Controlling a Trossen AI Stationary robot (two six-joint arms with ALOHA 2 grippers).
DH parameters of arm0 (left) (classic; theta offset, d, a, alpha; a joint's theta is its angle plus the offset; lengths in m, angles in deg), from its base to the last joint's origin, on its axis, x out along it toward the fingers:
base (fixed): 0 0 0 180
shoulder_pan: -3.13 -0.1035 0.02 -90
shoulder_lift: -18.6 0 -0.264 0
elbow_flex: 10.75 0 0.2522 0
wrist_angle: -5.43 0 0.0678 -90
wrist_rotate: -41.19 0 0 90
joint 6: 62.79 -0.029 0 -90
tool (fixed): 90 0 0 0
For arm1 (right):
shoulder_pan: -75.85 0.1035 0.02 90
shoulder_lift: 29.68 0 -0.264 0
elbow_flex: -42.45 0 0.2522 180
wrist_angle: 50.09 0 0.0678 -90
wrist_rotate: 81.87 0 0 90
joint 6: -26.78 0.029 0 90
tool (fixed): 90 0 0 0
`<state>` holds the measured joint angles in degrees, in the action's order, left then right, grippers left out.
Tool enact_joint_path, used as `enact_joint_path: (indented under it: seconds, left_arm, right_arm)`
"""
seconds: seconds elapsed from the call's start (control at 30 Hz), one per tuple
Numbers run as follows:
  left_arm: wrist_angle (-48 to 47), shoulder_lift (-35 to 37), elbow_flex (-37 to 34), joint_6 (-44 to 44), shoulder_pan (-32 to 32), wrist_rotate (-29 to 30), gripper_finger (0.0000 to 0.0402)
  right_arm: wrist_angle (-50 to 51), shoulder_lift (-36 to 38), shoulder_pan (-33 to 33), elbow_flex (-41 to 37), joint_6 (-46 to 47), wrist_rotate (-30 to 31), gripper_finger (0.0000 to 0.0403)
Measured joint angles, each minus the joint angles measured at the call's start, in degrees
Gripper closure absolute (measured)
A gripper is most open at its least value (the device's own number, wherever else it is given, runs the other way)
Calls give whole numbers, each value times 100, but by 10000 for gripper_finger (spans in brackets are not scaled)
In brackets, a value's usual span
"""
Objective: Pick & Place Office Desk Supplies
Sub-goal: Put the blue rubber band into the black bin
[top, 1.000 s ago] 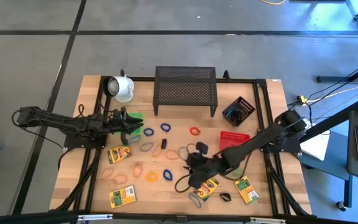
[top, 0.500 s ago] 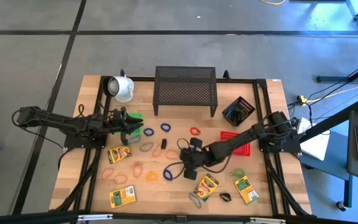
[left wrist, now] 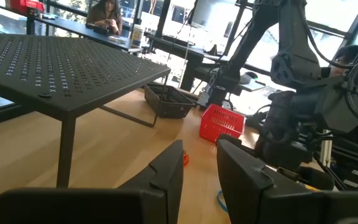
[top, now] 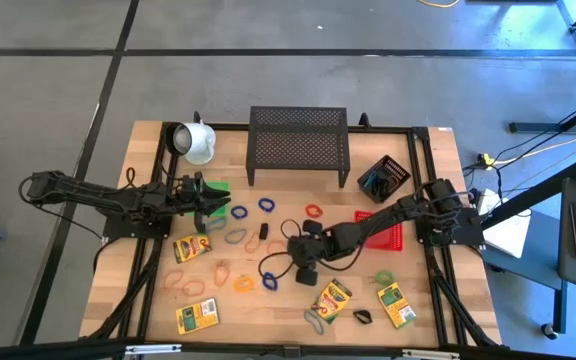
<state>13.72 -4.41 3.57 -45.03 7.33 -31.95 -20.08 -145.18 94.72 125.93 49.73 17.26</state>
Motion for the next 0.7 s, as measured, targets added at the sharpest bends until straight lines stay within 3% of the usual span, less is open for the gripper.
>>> enact_joint_path:
  seconds: [0.33, 0.7]
  left_arm:
    - [0, -2, 1, 1, -1, -1, 311]
    - [-2, 0, 2, 0, -2, 1, 311]
  right_arm:
    - [59, -1, 39, 4, -65, 28, 288]
    - [280, 9, 41, 15, 42, 51, 396]
